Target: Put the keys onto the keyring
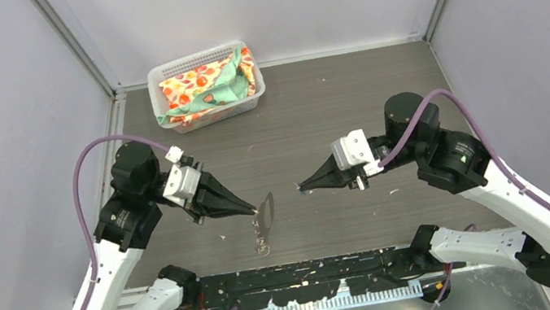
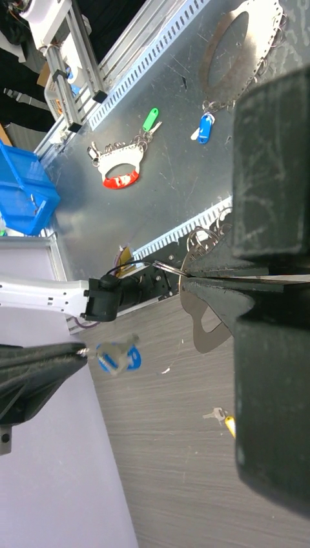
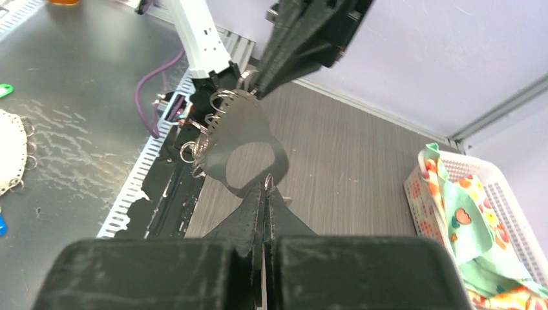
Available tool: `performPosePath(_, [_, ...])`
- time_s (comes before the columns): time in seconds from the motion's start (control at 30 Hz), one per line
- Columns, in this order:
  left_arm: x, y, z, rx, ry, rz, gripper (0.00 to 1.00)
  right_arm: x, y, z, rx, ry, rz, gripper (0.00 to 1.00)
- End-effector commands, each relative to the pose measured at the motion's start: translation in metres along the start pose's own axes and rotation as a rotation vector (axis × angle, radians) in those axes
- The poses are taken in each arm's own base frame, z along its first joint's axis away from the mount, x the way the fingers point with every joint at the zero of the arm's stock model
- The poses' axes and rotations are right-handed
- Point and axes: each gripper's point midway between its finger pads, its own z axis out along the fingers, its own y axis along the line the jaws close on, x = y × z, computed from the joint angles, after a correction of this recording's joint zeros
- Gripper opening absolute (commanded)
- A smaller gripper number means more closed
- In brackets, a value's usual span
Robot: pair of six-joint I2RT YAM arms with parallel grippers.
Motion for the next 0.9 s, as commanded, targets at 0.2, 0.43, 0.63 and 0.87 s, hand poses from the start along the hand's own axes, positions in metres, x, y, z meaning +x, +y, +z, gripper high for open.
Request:
performPosePath(0.2, [-0.039, 0.013, 0.014, 0.004, -0.023, 0.150, 0.00, -0.003, -0.001, 0.011, -0.031, 0.093, -0.100, 0.01])
performPosePath(0.43, [-0.043, 0.008, 0.020, 0.043, -0.029, 0.118, 0.00, -0.022, -0.003, 0.010, -0.025, 0.035, -0.154, 0.01])
performPosePath(0.63, [-0.050, 0.014, 0.023, 0.019, -0.030, 0.100, 0.00, -0.021, -0.002, 0.014, -0.026, 0.040, -0.197, 0.01])
performPosePath(0.87, [-0.046, 0.017, 0.027, -0.001, -0.028, 0.049, 0.00, -0.030, -0.005, 0.013, -0.002, 0.010, -0.219, 0.01])
